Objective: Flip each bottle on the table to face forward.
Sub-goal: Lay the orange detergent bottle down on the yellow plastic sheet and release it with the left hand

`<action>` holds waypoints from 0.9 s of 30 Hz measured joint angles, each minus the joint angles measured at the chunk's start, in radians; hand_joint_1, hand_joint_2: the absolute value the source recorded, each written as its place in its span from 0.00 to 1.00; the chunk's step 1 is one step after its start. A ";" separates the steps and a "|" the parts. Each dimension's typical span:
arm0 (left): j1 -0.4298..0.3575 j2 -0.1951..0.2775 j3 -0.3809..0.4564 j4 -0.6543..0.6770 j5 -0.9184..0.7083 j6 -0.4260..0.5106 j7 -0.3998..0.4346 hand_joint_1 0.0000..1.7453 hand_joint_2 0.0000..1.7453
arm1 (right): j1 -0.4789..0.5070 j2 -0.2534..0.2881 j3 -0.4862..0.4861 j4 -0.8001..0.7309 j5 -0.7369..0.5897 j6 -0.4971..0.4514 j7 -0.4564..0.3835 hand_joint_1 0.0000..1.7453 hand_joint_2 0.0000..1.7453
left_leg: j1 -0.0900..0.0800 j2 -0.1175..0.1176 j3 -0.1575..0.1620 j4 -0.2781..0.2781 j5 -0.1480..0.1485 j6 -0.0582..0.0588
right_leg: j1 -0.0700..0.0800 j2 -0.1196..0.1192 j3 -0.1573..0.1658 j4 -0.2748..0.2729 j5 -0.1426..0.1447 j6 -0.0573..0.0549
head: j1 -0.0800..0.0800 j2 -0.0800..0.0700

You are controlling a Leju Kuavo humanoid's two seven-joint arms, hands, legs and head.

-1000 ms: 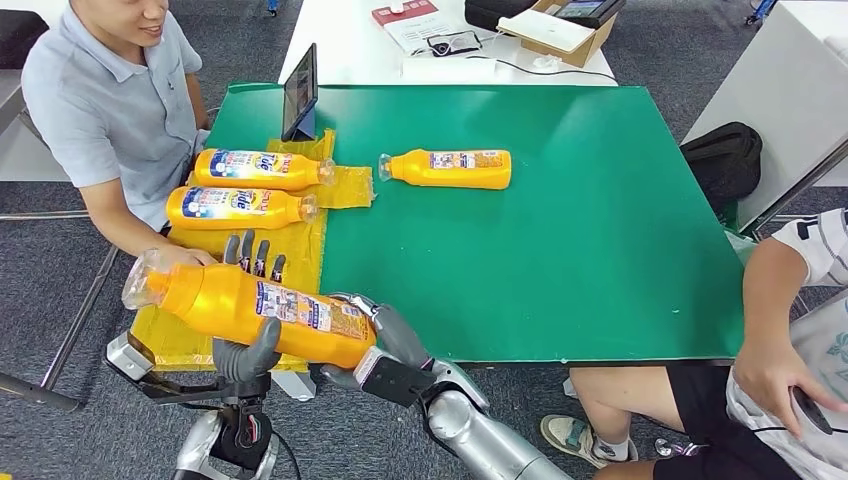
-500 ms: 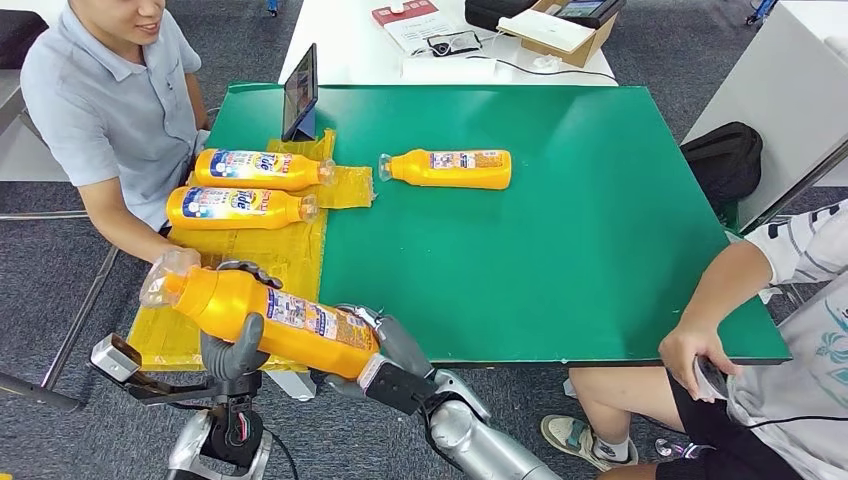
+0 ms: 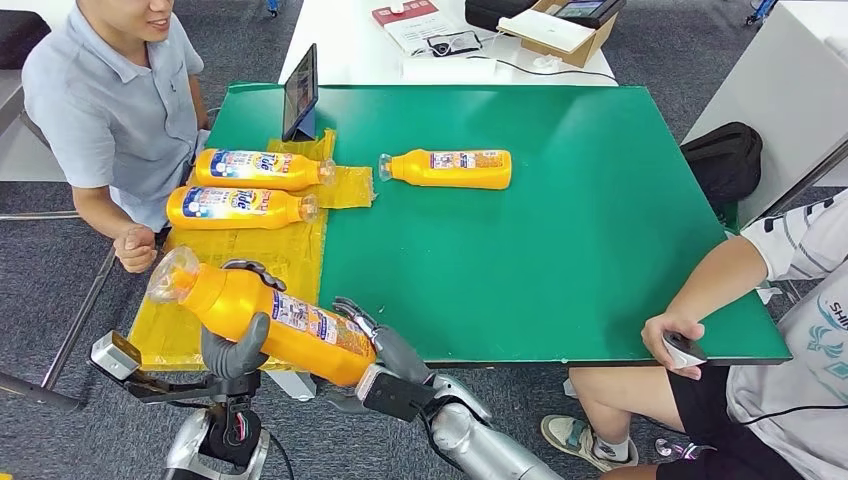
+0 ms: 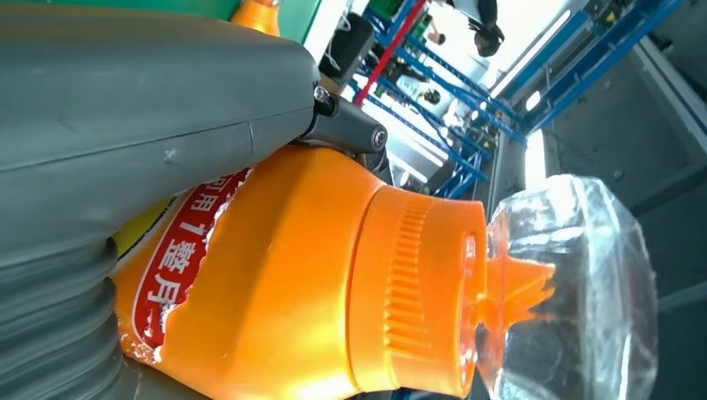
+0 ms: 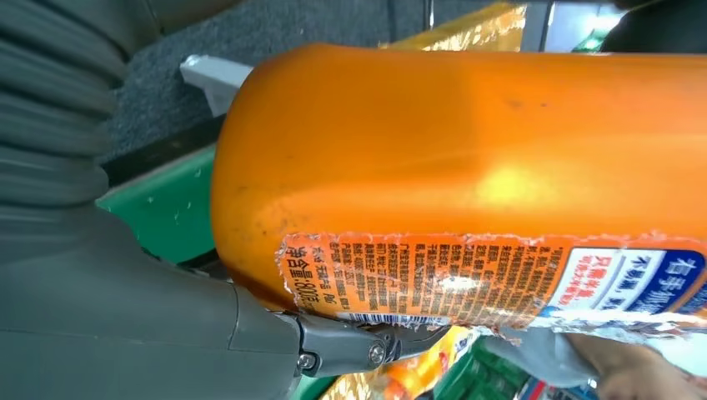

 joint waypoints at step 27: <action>-0.261 0.100 0.059 0.143 -0.610 0.545 -0.064 1.00 1.00 | 0.045 0.064 -0.449 -0.156 -0.229 -0.057 0.001 0.00 0.00 | 0.000 -0.002 -0.002 0.000 0.002 -0.002 | 0.000 -0.002 -0.001 0.002 0.001 0.000 | 0.000 0.000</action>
